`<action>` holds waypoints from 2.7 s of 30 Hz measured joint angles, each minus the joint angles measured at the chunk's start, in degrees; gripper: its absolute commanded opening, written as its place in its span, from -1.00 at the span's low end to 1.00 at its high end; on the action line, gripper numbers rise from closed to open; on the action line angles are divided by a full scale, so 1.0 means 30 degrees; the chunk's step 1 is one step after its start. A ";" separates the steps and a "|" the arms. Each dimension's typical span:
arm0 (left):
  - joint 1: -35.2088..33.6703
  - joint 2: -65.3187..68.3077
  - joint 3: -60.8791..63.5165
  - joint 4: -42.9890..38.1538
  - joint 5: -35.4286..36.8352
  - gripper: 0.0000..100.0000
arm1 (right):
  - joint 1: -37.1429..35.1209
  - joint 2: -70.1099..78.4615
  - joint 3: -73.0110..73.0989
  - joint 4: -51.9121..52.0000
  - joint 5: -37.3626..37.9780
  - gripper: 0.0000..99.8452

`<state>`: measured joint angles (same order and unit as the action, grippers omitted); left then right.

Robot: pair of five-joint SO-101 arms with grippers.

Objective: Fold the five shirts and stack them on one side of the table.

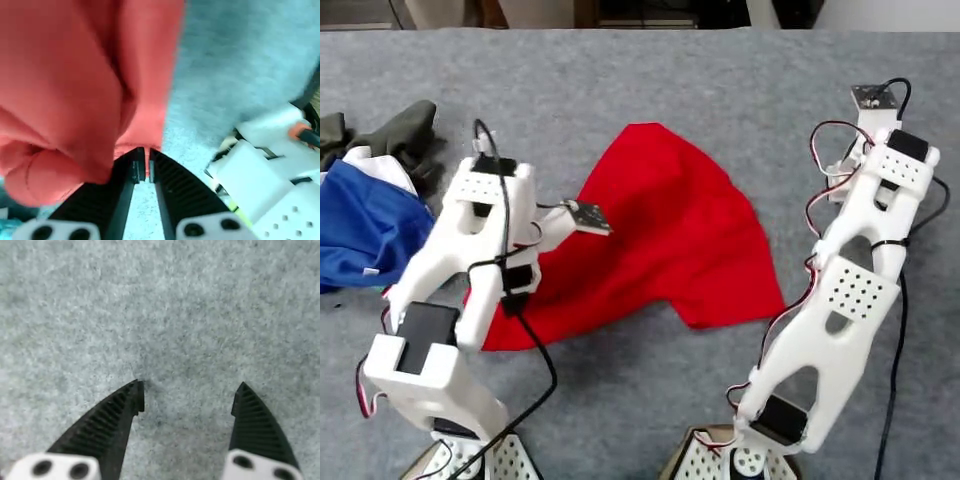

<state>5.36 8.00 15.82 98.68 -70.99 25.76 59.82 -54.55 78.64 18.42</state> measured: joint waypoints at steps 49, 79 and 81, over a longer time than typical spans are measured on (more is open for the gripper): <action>-0.0967 0.2520 -0.1436 -0.6711 0.6505 -0.96 | 0.0000 0.0000 0.0000 -0.0264 0.0000 -0.41; -0.3663 0.2374 -0.3311 -0.6799 0.8469 -0.96 | 0.0000 0.0000 0.0000 -0.0264 0.0000 -0.41; -0.3546 0.2374 -0.3311 -0.7443 0.9377 -0.96 | 0.0000 0.0000 0.0000 -0.0264 0.0000 -0.41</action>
<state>-5.27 15.12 5.89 76.35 -42.86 25.76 59.82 -54.55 77.85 18.42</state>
